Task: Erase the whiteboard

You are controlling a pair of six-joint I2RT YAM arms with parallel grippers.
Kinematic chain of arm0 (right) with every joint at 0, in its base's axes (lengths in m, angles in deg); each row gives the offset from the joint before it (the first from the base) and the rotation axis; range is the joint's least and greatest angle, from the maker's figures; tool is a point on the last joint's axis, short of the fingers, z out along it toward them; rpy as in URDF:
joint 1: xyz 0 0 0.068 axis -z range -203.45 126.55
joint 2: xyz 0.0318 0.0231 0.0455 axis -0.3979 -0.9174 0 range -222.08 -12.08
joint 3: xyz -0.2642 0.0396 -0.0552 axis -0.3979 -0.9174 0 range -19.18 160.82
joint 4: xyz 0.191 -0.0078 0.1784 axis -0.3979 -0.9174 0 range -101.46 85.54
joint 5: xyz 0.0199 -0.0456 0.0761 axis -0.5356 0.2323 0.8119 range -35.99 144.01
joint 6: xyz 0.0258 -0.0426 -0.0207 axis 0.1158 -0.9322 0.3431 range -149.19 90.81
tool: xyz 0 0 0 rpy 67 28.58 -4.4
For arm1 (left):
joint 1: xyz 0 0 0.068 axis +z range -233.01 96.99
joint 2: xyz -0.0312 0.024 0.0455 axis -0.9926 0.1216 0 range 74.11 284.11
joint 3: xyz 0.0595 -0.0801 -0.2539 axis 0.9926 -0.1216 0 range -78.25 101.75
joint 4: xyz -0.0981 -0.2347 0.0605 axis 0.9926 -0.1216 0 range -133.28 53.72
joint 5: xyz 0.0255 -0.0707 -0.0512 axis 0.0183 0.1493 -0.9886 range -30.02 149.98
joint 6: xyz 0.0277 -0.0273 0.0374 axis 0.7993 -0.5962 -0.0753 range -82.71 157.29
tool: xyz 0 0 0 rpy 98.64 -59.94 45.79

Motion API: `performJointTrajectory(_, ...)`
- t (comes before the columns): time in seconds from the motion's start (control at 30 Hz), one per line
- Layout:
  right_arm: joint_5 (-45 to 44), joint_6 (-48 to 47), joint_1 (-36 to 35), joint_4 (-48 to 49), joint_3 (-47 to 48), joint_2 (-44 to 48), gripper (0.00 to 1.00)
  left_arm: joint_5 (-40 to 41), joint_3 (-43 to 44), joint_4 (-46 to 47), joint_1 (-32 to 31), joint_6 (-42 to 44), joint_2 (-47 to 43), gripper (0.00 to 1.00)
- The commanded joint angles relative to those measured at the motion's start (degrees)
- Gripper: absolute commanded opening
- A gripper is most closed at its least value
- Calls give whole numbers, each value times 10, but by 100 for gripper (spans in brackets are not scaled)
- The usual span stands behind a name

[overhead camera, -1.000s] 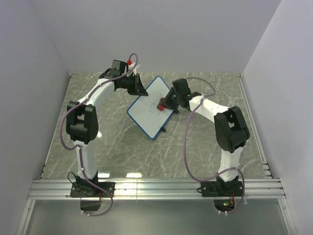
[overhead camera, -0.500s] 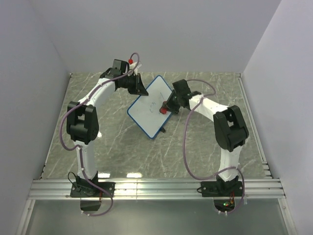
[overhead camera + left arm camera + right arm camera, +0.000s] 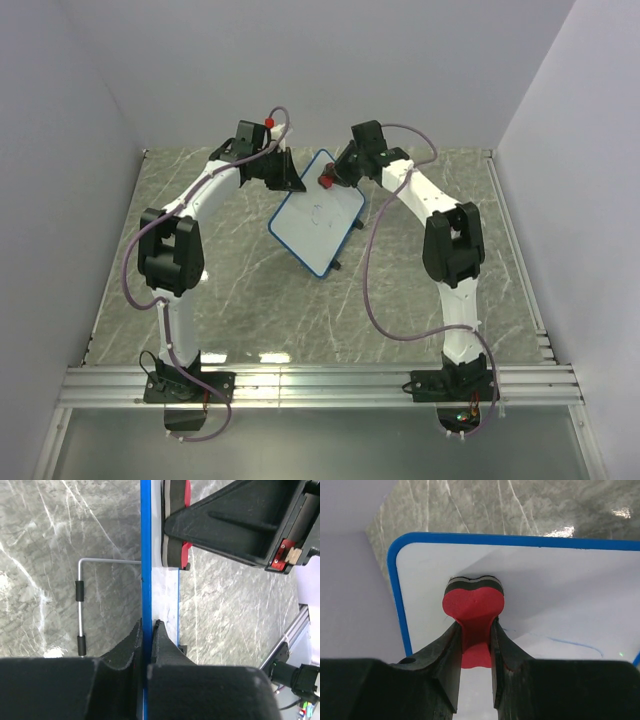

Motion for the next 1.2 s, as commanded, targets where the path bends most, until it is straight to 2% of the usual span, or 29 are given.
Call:
performJointTrajectory(0.0,11,24,-2,74,12,-34,0,27,-26,-67,-45,50,-5,1)
performJointTrajectory(0.13,11,11,-2,92,-56,-10,0,34,-19,-72,-45,52,-2,0)
performJointTrajectory(0.23,9,8,-3,136,-214,32,0,34,-10,-75,-45,52,2,0)
performJointTrajectory(0.43,-2,-3,-5,192,-419,110,0,34,7,-78,-44,52,8,0)
performJointTrajectory(0.63,9,6,-18,227,-511,148,0,34,18,-79,-43,51,14,0)
performJointTrajectory(0.8,6,9,-29,220,-493,146,0,34,18,-80,-43,51,14,0)
performJointTrajectory(0.9,0,4,-28,193,-431,135,0,37,8,-78,-43,50,8,0)
performJointTrajectory(1.17,-5,-5,-23,96,-139,46,0,40,-19,-74,-45,56,-6,0)
